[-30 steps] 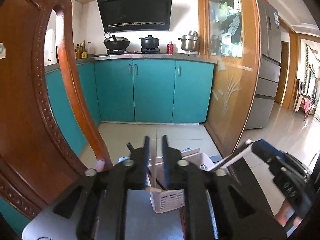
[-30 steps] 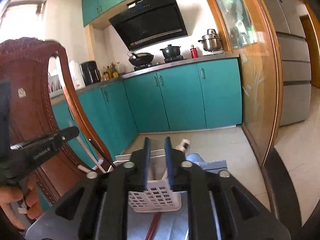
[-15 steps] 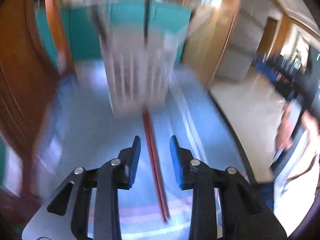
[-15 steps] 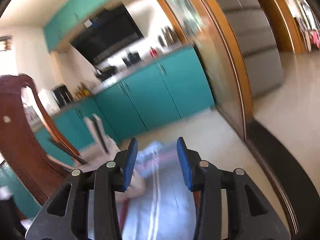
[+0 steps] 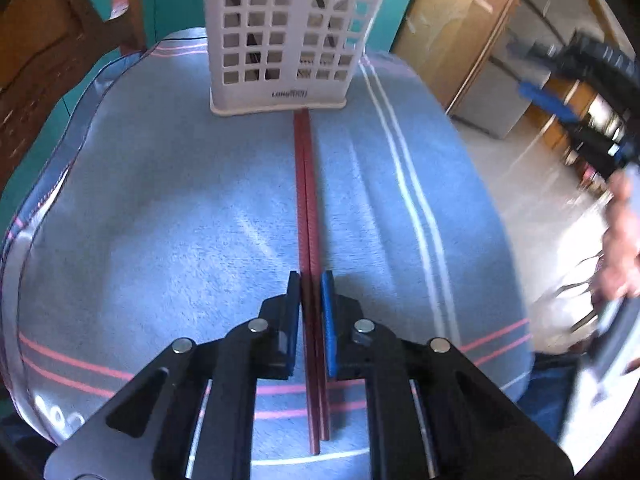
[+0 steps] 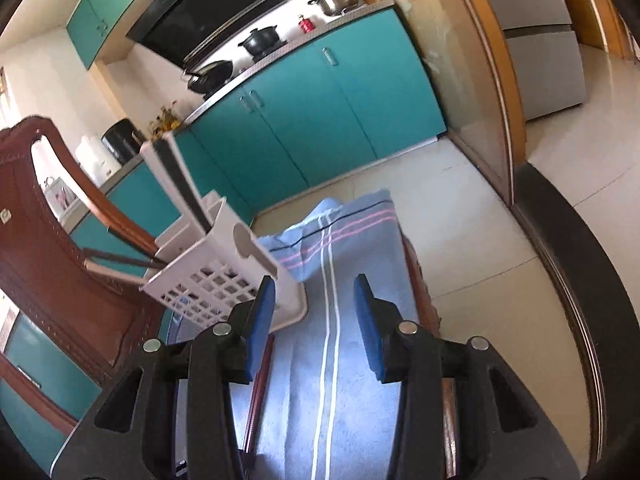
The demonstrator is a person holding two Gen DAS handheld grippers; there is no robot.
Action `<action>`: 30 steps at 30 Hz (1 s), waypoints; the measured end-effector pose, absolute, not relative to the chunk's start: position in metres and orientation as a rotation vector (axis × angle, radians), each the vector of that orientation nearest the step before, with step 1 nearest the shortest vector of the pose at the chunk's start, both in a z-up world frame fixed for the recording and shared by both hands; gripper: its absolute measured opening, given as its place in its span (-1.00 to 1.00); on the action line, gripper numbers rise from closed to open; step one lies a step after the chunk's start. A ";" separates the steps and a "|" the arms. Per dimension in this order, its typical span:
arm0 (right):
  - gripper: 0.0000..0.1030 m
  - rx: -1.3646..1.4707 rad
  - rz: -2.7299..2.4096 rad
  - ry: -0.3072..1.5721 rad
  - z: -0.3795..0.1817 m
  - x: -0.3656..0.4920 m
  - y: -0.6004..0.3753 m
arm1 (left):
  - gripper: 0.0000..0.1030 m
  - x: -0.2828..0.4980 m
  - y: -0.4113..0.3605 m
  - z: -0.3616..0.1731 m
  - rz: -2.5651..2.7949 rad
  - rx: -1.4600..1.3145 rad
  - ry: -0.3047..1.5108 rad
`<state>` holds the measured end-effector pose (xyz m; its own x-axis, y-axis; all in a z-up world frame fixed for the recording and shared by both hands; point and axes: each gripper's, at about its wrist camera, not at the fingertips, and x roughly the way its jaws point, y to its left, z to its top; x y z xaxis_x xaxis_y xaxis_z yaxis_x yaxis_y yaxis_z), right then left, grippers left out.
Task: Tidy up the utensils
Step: 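Move both open tools back down to the red chopsticks on the cloth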
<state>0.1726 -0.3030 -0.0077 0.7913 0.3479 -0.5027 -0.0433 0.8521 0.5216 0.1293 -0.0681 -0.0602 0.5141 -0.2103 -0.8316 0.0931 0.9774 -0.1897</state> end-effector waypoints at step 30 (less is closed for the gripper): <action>-0.21 -0.038 0.312 1.006 -0.085 0.205 -0.142 | -0.33 0.104 -0.009 -0.048 -0.063 -0.182 0.983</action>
